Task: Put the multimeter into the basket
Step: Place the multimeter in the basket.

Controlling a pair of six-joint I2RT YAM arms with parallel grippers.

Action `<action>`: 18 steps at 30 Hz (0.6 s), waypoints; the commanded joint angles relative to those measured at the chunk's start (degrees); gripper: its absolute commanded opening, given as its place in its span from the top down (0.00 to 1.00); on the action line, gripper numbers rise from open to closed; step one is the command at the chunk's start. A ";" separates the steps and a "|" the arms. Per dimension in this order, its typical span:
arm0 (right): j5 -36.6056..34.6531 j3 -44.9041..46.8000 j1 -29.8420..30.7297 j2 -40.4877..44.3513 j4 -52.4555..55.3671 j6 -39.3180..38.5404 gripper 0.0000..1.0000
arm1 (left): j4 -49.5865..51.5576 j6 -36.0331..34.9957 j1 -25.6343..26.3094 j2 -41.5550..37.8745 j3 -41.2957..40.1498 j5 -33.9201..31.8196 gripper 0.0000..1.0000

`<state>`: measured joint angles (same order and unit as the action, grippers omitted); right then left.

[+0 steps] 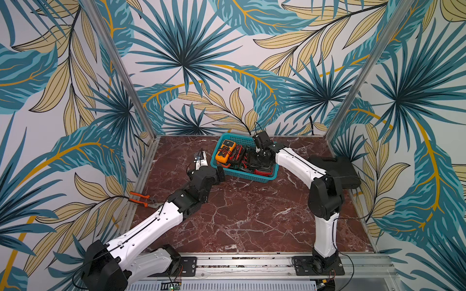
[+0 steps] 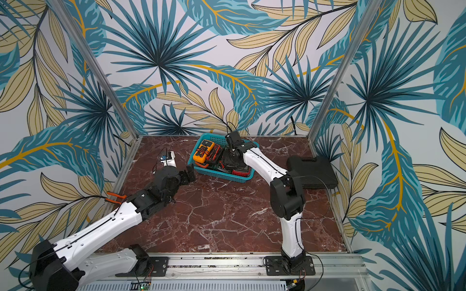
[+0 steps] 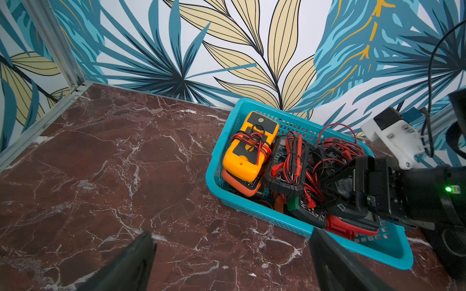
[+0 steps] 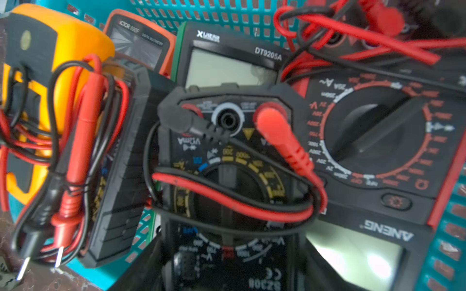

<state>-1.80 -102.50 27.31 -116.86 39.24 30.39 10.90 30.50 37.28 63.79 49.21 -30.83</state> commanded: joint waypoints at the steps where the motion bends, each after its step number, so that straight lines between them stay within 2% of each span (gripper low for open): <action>1: 1.43 -0.95 0.52 -1.60 -0.84 0.76 0.56 | -1.23 0.43 -0.35 0.64 -0.98 0.41 0.00; 3: 1.09 -0.78 0.64 -1.58 -0.70 1.05 0.46 | -1.14 0.44 -0.37 0.72 -0.96 0.59 0.00; 6: 0.04 -0.03 0.59 -0.58 -0.51 1.16 0.23 | -1.05 0.49 -0.37 0.61 -0.96 0.70 0.00; 8: -0.85 0.69 0.58 0.46 -0.46 1.12 0.14 | -0.95 0.44 -0.42 0.57 -0.96 0.62 0.00; 12: -1.66 1.92 0.64 2.12 -0.33 1.15 0.01 | -0.83 0.35 -0.42 0.55 -0.96 0.34 0.00; 18: -2.06 3.82 0.63 5.05 -0.14 1.12 0.00 | -0.07 0.26 -0.39 0.01 -0.96 -0.52 0.00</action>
<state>-2.90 -100.20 27.55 -115.44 38.89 31.31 10.94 30.50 37.28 64.34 49.21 -30.63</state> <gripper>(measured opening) 0.994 0.999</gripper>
